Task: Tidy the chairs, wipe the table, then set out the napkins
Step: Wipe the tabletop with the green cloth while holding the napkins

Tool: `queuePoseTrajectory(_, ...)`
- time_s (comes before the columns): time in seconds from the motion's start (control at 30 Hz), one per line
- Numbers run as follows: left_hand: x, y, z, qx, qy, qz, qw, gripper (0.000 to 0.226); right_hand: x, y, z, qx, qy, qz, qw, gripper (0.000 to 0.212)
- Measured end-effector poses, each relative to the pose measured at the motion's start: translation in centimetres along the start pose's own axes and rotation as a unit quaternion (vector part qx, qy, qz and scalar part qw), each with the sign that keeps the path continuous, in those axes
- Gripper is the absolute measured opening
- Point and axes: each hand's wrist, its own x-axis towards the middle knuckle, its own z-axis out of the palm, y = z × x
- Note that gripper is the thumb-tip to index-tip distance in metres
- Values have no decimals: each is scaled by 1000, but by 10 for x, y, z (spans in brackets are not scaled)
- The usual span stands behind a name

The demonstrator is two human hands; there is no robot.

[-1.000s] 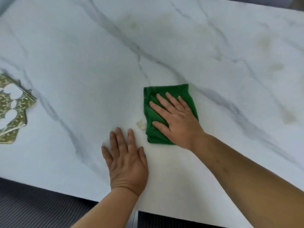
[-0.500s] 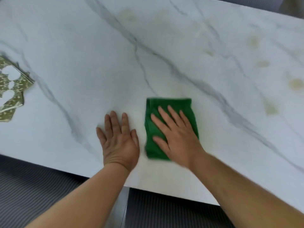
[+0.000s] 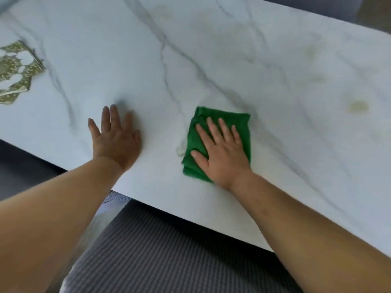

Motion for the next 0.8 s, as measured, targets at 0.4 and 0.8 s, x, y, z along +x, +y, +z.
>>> queuePoseTrajectory(0.4,-97,47,-20,-153,-18,-54,987,58,-87,167,-21,-14,-11,174,985,89)
queuePoseTrajectory(0.8,-114,60,-32,-232,37,-95,967,52,-58,-56,2,18,-93,-152,984,107)
